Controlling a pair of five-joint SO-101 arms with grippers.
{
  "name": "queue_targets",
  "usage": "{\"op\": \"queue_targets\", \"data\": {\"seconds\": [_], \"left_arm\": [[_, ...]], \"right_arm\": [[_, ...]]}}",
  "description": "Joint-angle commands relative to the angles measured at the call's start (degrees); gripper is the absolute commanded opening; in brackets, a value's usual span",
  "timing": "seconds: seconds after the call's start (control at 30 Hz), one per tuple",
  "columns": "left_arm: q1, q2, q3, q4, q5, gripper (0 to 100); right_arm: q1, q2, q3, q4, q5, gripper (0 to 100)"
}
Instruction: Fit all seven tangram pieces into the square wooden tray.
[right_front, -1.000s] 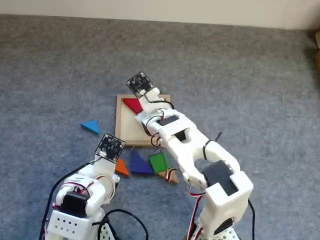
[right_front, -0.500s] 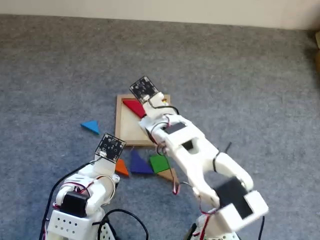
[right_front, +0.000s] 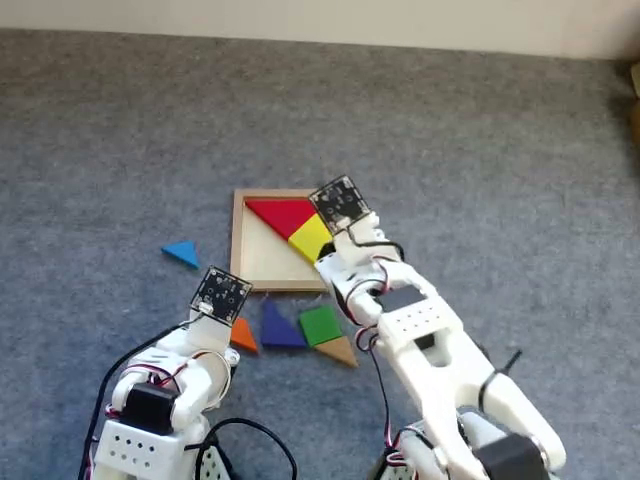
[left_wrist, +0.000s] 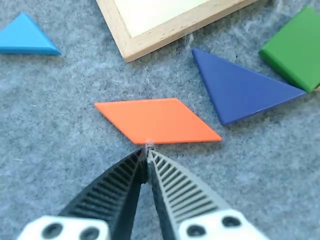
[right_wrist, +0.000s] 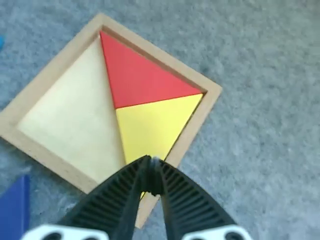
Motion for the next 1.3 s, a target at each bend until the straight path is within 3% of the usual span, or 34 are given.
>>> {"op": "queue_targets", "data": {"seconds": [0.0, 0.23, 0.53, 0.8, 1.03, 1.17, 1.27], "left_arm": [[0.8, -2.6, 1.2, 0.0, 0.4, 1], [0.9, -2.6, 1.2, 0.0, 0.4, 1], [0.8, -2.6, 1.2, 0.0, 0.4, 1], [0.8, -2.6, 1.2, 0.0, 0.4, 1], [0.8, -2.6, 1.2, 0.0, 0.4, 1], [0.8, -2.6, 1.2, 0.0, 0.4, 1], [0.8, -2.6, 1.2, 0.0, 0.4, 1]], "right_arm": [[1.7, -6.3, 0.0, -0.8, 0.5, 1.2], [5.4, -12.8, 1.5, 0.1, -8.8, 1.2], [11.1, -31.6, 0.7, 12.7, -9.1, 1.3], [10.9, -43.9, 4.4, 23.3, -9.1, 1.3], [10.8, -44.8, 4.5, 35.0, -8.7, 1.4], [6.7, -44.7, 4.6, 42.8, -8.6, 1.9], [2.1, -44.7, 4.6, 48.8, -8.6, 8.5]]}}
